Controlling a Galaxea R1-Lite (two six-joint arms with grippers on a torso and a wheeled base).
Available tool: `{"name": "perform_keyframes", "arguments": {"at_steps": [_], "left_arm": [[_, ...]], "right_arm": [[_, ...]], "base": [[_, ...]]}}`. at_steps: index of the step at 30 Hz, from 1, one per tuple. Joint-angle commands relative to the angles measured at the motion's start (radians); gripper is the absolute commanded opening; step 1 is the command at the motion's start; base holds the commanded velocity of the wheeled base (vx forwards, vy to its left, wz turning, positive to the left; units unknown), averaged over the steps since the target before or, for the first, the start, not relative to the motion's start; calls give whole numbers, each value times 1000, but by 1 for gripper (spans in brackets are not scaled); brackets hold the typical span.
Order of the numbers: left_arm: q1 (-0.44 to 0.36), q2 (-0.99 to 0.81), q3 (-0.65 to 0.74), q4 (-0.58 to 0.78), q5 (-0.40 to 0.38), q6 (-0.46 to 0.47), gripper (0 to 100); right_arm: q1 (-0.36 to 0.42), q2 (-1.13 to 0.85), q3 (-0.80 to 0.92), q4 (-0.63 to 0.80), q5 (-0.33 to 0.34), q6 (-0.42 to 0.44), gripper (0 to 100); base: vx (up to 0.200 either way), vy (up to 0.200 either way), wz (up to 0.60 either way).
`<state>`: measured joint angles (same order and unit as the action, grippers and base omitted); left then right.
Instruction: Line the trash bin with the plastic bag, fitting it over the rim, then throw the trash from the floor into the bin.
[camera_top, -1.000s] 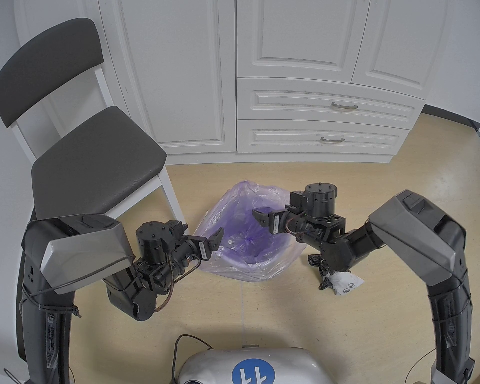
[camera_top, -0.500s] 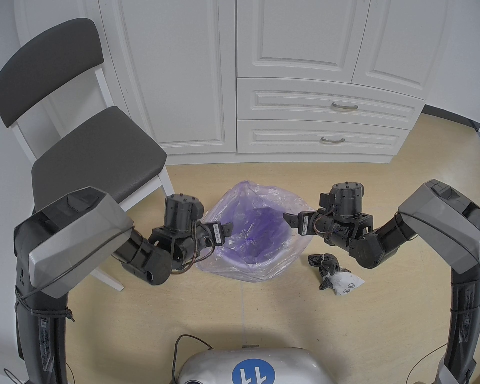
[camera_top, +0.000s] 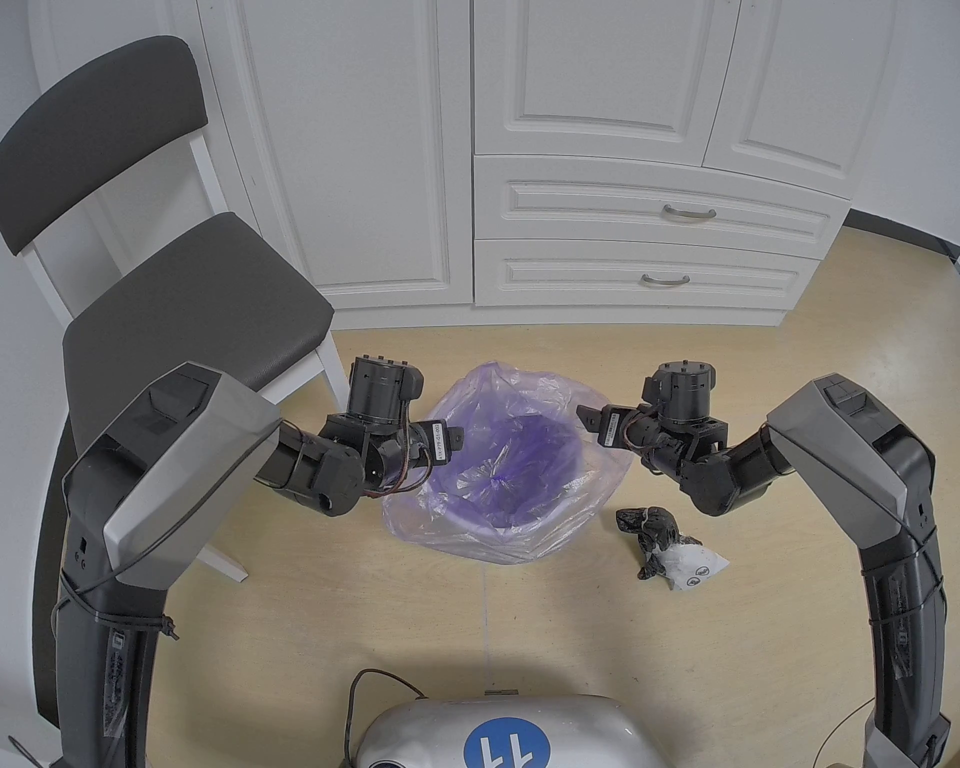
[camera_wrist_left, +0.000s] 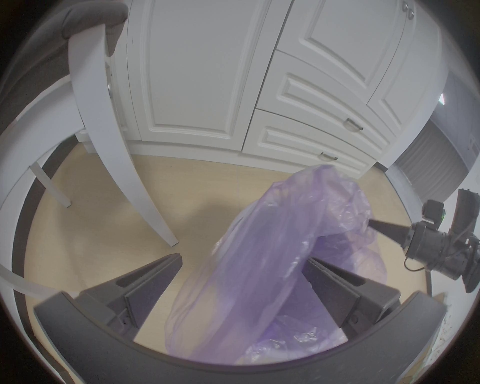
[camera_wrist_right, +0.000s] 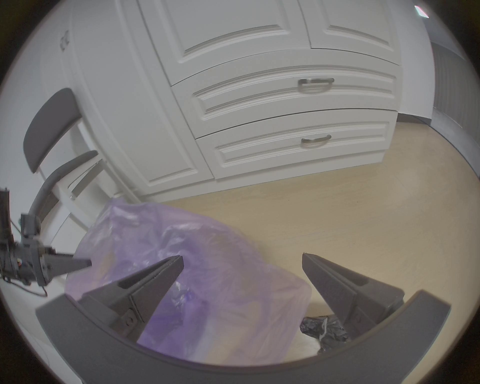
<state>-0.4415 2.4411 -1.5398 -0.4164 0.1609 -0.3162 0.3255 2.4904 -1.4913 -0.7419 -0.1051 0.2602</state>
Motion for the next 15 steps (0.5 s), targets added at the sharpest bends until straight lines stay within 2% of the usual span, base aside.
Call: {"name": "perform_keyframes", "arguments": {"at_steps": [1, 3, 5, 7, 11, 15], "left_arm": [[9, 67, -91, 45, 48, 3, 100], [15, 90, -158, 57, 97, 3, 100], [17, 101, -180, 65, 111, 3, 100], [23, 131, -255, 117, 154, 2, 100], [32, 156, -327, 165, 177, -1, 100], [41, 219, -456, 218, 197, -3, 100]], "right_arm": [[-20, 111, -110, 4, 8, 36, 100], [-28, 153, -179, 3, 8, 53, 100], [-31, 163, -198, 3, 8, 57, 100], [-33, 186, -227, -8, 12, 82, 100], [-33, 208, -251, -10, 12, 91, 100], [-46, 252, -320, -11, 12, 96, 100]], "base": [[0, 0, 0], [0, 0, 0], [0, 0, 0], [0, 0, 0], [0, 0, 0], [0, 0, 0]]}}
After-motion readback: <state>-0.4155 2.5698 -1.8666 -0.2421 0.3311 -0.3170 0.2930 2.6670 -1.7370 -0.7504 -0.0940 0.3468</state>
